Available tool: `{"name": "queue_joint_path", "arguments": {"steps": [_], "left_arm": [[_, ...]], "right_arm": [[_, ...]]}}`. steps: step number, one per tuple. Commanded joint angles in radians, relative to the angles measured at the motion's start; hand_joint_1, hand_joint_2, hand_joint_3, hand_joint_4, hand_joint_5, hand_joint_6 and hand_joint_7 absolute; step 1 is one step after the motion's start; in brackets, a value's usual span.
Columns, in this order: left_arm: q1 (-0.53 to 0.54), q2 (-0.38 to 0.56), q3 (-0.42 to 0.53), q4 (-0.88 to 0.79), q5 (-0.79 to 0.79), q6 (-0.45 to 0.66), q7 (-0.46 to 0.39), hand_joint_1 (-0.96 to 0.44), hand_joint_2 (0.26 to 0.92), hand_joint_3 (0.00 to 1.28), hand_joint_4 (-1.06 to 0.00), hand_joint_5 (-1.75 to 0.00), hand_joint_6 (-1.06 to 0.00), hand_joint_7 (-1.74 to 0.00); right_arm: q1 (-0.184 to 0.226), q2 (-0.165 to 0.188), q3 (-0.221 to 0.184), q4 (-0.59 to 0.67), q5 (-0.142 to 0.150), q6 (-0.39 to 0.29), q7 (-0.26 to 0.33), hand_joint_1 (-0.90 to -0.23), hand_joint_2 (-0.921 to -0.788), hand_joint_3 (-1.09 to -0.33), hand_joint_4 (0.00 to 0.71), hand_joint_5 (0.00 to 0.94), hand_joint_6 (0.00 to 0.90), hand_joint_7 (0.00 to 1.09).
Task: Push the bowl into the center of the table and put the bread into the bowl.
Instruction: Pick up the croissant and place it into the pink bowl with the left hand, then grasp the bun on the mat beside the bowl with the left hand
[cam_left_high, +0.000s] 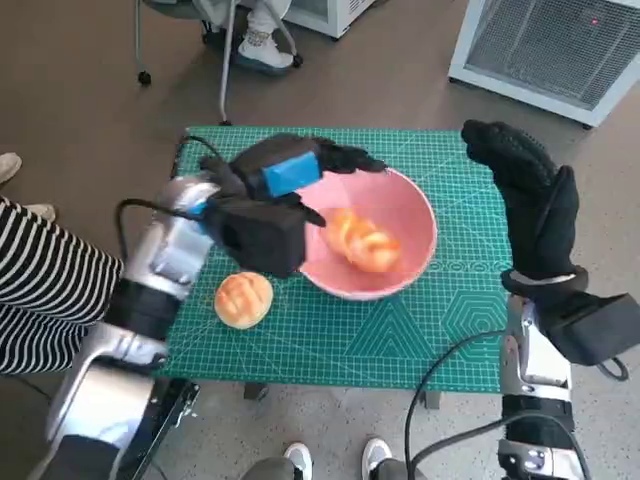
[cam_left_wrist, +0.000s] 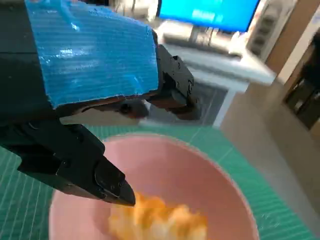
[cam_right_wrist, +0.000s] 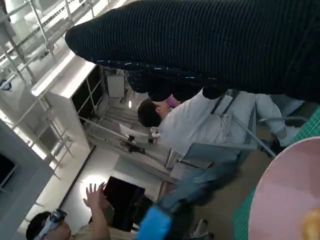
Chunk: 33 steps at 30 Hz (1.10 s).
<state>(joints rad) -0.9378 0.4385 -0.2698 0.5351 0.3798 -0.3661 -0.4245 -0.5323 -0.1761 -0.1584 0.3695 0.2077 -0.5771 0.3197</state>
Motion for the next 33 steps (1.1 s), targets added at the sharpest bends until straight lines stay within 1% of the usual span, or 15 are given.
{"name": "queue_joint_path", "arguments": {"steps": [1, 5, 11, 15, 18, 25, 33], "left_arm": [[0.071, 0.087, 0.050, -0.138, -0.032, 0.005, -0.046, -0.24, 0.807, 0.00, -0.26, 0.00, -0.39, -0.05], [0.113, 0.155, 0.095, -0.251, -0.074, 0.042, -0.117, -0.25, 0.808, 0.00, -0.24, 0.00, -0.38, -0.04], [0.178, 0.256, 0.172, -0.422, -0.158, 0.156, -0.242, -0.29, 0.820, 0.01, -0.21, 0.00, -0.37, -0.02], [0.248, 0.331, 0.233, -0.545, -0.179, 0.229, -0.289, -0.31, 0.820, 0.01, -0.21, 0.00, -0.36, -0.02], [0.298, 0.365, 0.262, -0.602, -0.182, 0.251, -0.301, -0.31, 0.808, 0.00, -0.21, 0.00, -0.37, -0.03], [0.423, 0.404, 0.309, -0.635, -0.195, 0.187, -0.291, -0.28, 0.775, 0.00, -0.21, 0.00, -0.38, -0.03], [0.535, 0.412, 0.314, -0.613, -0.197, 0.103, -0.281, -0.26, 0.756, 0.00, -0.22, -0.01, -0.39, -0.03]], "right_arm": [[0.026, 0.009, 0.003, 0.000, 0.004, 0.015, -0.005, -0.750, -0.921, -0.751, 0.191, 0.000, 0.033, 0.55], [0.025, 0.011, 0.003, 0.000, 0.014, 0.022, -0.002, -0.759, -0.921, -0.751, 0.191, 0.000, 0.032, 0.55], [0.020, 0.014, 0.004, 0.002, 0.024, 0.030, 0.003, -0.766, -0.921, -0.751, 0.190, 0.000, 0.033, 0.55], [0.019, 0.017, 0.010, 0.000, 0.028, 0.032, 0.005, -0.760, -0.921, -0.752, 0.190, 0.000, 0.037, 0.55], [0.019, 0.019, 0.013, 0.001, 0.033, 0.036, 0.009, -0.758, -0.921, -0.752, 0.189, 0.000, 0.038, 0.55], [0.015, 0.022, 0.014, 0.005, 0.042, 0.043, 0.025, -0.757, -0.921, -0.752, 0.188, 0.000, 0.039, 0.55], [0.013, 0.021, 0.008, 0.014, 0.051, 0.044, 0.044, -0.755, -0.921, -0.752, 0.188, 0.000, 0.039, 0.55]]}}
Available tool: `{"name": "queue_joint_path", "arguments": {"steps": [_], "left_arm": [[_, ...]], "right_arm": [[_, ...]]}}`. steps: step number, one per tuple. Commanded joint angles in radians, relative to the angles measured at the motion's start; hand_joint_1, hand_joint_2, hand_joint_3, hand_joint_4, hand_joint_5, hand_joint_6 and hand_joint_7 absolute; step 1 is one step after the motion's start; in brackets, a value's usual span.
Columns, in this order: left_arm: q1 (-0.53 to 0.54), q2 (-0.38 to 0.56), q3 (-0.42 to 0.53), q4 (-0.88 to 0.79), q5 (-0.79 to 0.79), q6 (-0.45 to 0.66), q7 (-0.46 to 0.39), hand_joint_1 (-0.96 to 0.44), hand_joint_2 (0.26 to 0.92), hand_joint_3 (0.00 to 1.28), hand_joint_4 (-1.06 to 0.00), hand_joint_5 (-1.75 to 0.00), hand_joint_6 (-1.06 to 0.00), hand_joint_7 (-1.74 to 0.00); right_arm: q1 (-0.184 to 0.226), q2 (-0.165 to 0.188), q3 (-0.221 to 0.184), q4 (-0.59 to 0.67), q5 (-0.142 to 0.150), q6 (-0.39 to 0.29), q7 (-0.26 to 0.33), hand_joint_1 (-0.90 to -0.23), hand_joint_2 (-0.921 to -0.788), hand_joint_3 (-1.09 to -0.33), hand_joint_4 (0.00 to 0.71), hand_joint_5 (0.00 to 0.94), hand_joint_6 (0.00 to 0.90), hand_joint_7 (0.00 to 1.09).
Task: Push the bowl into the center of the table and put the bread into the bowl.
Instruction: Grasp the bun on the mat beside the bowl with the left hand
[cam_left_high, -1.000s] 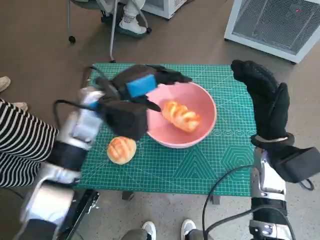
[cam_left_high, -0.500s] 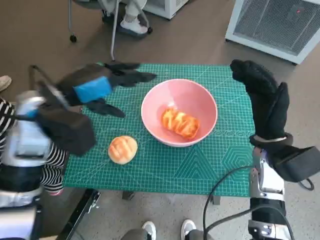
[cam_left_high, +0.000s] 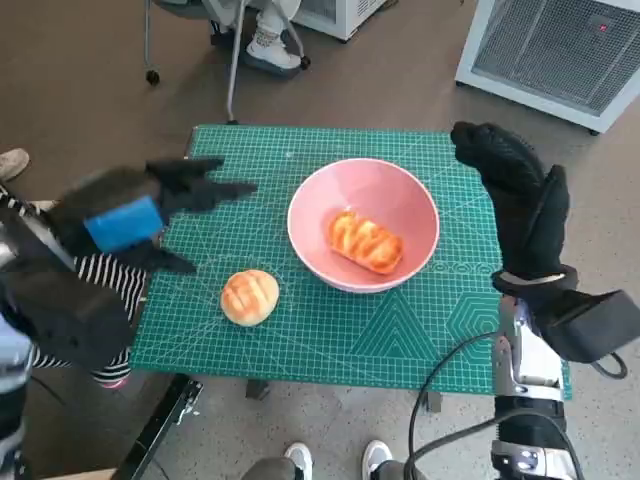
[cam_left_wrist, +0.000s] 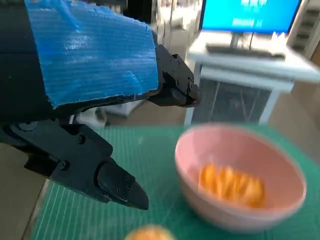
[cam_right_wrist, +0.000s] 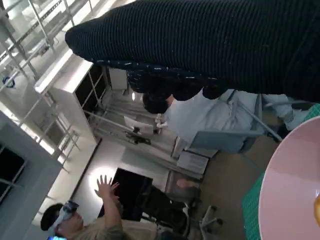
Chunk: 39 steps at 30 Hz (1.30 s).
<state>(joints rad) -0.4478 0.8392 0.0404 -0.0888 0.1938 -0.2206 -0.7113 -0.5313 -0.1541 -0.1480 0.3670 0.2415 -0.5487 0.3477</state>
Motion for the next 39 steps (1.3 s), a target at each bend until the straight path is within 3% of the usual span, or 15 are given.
{"name": "queue_joint_path", "arguments": {"steps": [1, 11, 23, 30, 34, 38, 39], "left_arm": [[0.052, 0.008, 0.001, 0.015, -0.010, -0.049, 0.007, -0.25, 0.756, 0.00, -0.22, -0.01, -0.39, -0.02], [0.098, -0.052, -0.117, 0.151, 0.100, -0.150, 0.076, -0.27, 0.767, 0.00, -0.23, 0.00, -0.37, -0.01], [0.014, -0.118, -0.246, 0.335, 0.214, -0.168, 0.109, -0.30, 0.784, 0.01, -0.22, 0.00, -0.35, 0.00], [-0.041, -0.192, -0.343, 0.519, 0.339, -0.214, 0.233, -0.19, 0.781, 0.00, -0.24, -0.01, -0.35, 0.00], [-0.076, -0.211, -0.392, 0.606, 0.401, -0.217, 0.274, -0.06, 0.799, 0.01, -0.33, -0.03, -0.42, -0.03], [-0.090, -0.205, -0.415, 0.623, 0.430, -0.207, 0.273, 0.01, 0.844, 0.02, -0.52, -0.07, -0.61, -0.13], [-0.089, -0.201, -0.416, 0.617, 0.432, -0.207, 0.271, -0.06, 0.859, 0.04, -0.57, -0.12, -0.62, -0.36]], "right_arm": [[0.011, -0.001, -0.003, 0.017, 0.018, 0.016, 0.018, -0.755, -0.921, -0.752, 0.187, 0.000, 0.039, 0.55], [0.012, -0.005, -0.007, 0.023, 0.021, 0.019, 0.027, -0.755, -0.921, -0.753, 0.183, 0.000, 0.038, 0.55], [0.015, -0.014, -0.007, 0.018, 0.029, 0.026, 0.039, -0.755, -0.921, -0.752, 0.181, 0.000, 0.037, 0.55], [0.021, -0.017, -0.007, 0.013, 0.028, 0.027, 0.042, -0.755, -0.921, -0.750, 0.181, 0.000, 0.036, 0.55], [0.030, -0.018, -0.008, 0.001, 0.031, 0.031, 0.044, -0.755, -0.921, -0.750, 0.180, 0.000, 0.037, 0.56], [0.040, -0.023, -0.010, -0.012, 0.035, 0.035, 0.047, -0.755, -0.921, -0.750, 0.180, 0.000, 0.037, 0.56], [0.043, -0.025, -0.010, -0.016, 0.036, 0.037, 0.047, -0.755, -0.921, -0.750, 0.180, 0.000, 0.037, 0.56]]}}
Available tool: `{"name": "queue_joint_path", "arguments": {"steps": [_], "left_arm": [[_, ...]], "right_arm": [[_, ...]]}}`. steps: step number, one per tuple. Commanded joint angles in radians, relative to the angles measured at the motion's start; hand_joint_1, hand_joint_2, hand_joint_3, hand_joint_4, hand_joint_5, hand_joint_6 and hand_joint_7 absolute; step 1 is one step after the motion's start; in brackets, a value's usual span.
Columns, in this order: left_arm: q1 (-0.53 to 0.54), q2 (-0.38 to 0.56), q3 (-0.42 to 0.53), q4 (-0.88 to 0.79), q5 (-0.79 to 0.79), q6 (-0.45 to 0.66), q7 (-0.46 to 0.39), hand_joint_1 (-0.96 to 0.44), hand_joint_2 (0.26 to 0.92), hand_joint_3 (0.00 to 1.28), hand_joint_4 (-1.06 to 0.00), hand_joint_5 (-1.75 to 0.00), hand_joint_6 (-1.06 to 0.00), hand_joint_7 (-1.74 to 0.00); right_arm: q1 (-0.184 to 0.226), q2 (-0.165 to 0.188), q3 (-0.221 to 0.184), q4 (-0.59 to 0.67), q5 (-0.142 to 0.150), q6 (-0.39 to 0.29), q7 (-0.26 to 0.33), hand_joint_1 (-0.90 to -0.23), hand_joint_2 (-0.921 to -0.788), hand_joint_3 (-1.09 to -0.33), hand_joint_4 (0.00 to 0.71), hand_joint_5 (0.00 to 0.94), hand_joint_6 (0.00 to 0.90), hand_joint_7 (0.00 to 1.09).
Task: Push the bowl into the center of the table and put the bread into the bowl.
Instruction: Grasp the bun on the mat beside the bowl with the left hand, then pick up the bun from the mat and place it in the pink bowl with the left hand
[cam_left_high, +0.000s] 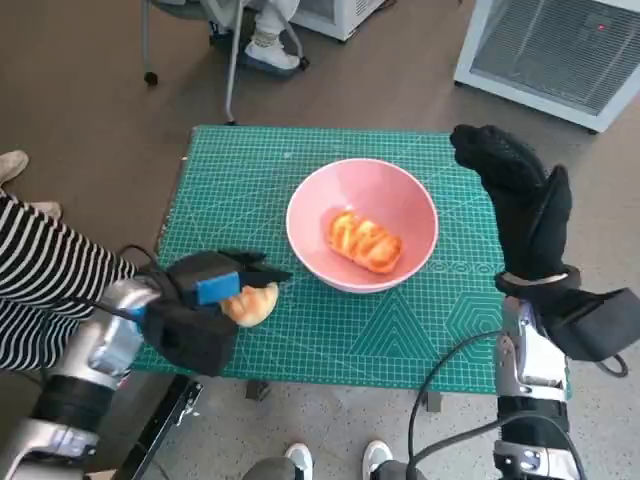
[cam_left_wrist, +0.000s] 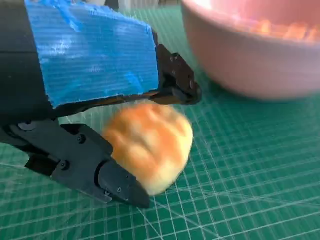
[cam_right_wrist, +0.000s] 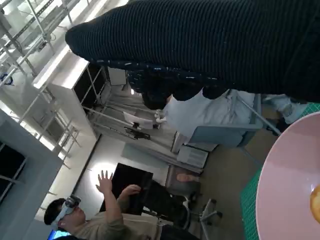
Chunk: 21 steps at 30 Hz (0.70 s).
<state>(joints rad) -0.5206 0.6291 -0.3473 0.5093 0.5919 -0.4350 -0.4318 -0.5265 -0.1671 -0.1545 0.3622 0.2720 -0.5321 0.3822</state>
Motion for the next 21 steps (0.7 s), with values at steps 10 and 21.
{"name": "queue_joint_path", "arguments": {"steps": [10, 21], "left_arm": [[0.001, 0.051, 0.041, -0.046, -0.067, -0.050, -0.017, 0.00, 0.910, 0.10, -0.65, -1.16, -0.63, -1.17], [0.027, 0.085, 0.163, -0.192, -0.209, -0.091, -0.014, 0.00, 0.920, 0.14, -0.58, -1.31, -0.58, -1.18]], "right_arm": [[0.052, -0.018, -0.007, -0.033, 0.009, 0.028, 0.012, -0.762, -0.921, -0.747, 0.181, 0.000, 0.038, 0.56], [0.055, -0.018, -0.007, -0.026, 0.004, 0.025, 0.009, -0.759, -0.921, -0.747, 0.180, 0.000, 0.037, 0.56]]}}
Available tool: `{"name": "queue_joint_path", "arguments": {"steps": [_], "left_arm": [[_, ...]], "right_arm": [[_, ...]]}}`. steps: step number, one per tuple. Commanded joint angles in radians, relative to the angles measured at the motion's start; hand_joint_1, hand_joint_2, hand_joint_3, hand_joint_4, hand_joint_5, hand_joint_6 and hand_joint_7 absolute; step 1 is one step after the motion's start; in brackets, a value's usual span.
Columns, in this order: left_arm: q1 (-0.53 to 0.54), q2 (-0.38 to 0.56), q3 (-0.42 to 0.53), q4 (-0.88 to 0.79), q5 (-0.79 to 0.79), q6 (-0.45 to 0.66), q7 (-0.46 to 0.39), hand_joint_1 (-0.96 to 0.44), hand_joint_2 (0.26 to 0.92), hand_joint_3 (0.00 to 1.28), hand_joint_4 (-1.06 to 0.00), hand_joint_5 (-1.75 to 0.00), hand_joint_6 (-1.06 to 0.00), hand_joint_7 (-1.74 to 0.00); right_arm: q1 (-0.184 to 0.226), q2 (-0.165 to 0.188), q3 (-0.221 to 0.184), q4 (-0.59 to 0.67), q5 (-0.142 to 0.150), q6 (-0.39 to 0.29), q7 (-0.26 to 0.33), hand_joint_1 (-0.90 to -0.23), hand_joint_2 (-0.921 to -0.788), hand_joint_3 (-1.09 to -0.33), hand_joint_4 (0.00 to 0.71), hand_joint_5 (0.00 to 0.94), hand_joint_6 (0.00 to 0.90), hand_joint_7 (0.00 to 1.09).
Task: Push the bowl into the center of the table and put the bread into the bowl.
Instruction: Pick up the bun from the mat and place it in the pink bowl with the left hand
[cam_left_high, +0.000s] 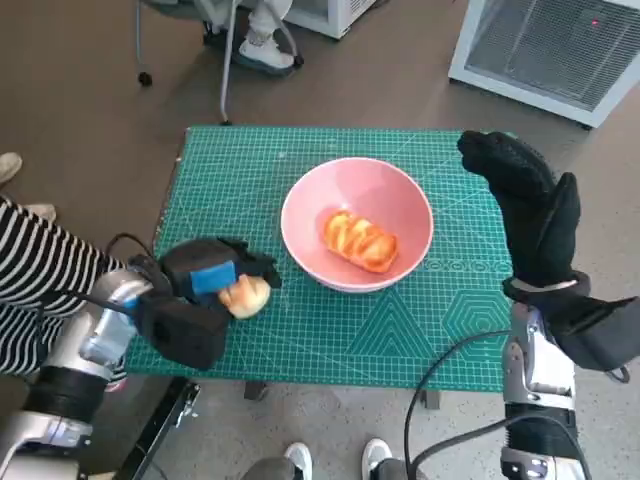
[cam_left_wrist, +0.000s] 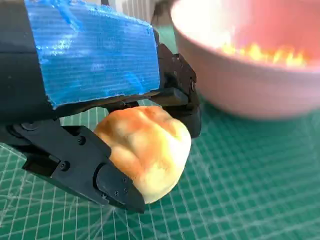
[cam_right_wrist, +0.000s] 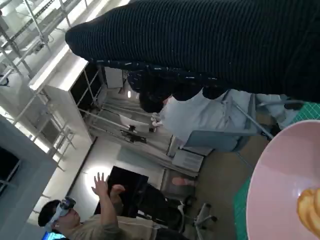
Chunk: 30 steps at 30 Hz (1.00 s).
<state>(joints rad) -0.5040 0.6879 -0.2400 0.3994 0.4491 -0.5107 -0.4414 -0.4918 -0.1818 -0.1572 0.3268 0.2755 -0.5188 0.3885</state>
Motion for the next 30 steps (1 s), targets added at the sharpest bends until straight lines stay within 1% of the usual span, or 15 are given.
{"name": "queue_joint_path", "arguments": {"steps": [1, 8, 11, 14, 18, 22, 26, 30], "left_arm": [[0.007, 0.030, 0.074, -0.106, -0.090, -0.016, -0.008, 0.00, 0.920, 0.14, -0.58, -1.32, -0.58, -1.18], [-0.039, 0.024, 0.174, -0.230, -0.220, 0.023, -0.018, 0.00, 0.920, 0.10, -0.63, -1.29, -0.62, -1.11], [-0.080, -0.003, 0.213, -0.284, -0.263, 0.061, 0.003, 0.00, 0.918, 0.07, -0.67, -1.24, -0.65, -1.09], [-0.110, -0.037, 0.230, -0.322, -0.279, 0.103, 0.026, 0.00, 0.915, 0.07, -0.68, -1.20, -0.66, -1.11], [-0.163, -0.113, 0.222, -0.350, -0.259, 0.143, 0.089, 0.00, 0.918, 0.06, -0.67, -1.18, -0.65, -1.15], [-0.221, -0.174, 0.191, -0.348, -0.213, 0.173, 0.138, 0.00, 0.915, 0.07, -0.66, -1.18, -0.66, -1.15], [-0.274, -0.220, 0.152, -0.320, -0.178, 0.196, 0.149, 0.00, 0.903, 0.07, -0.69, -1.16, -0.69, -1.11], [-0.323, -0.263, 0.106, -0.241, -0.156, 0.188, 0.142, 0.00, 0.893, 0.06, -0.72, -1.12, -0.72, -1.08]], "right_arm": [[0.019, -0.004, -0.005, 0.012, 0.000, 0.012, 0.002, -0.759, -0.921, -0.747, 0.180, 0.000, 0.037, 0.56], [0.018, -0.009, -0.009, 0.013, 0.003, 0.015, 0.004, -0.759, -0.921, -0.747, 0.180, 0.000, 0.036, 0.56], [0.014, -0.011, -0.011, 0.017, 0.004, 0.018, 0.004, -0.759, -0.921, -0.746, 0.181, 0.000, 0.037, 0.56], [0.012, -0.012, -0.011, 0.017, 0.005, 0.021, 0.003, -0.759, -0.921, -0.746, 0.181, 0.001, 0.037, 0.56], [0.010, -0.011, -0.011, 0.015, 0.003, 0.024, 0.001, -0.760, -0.921, -0.745, 0.181, 0.001, 0.035, 0.56], [0.010, -0.010, -0.010, 0.013, 0.000, 0.023, 0.000, -0.761, -0.921, -0.746, 0.181, 0.001, 0.033, 0.56], [0.004, -0.011, -0.010, 0.021, -0.004, 0.022, -0.002, -0.761, -0.921, -0.746, 0.181, 0.001, 0.032, 0.56], [0.001, -0.010, -0.010, 0.027, -0.006, 0.019, -0.002, -0.760, -0.921, -0.746, 0.181, 0.000, 0.032, 0.55]]}}
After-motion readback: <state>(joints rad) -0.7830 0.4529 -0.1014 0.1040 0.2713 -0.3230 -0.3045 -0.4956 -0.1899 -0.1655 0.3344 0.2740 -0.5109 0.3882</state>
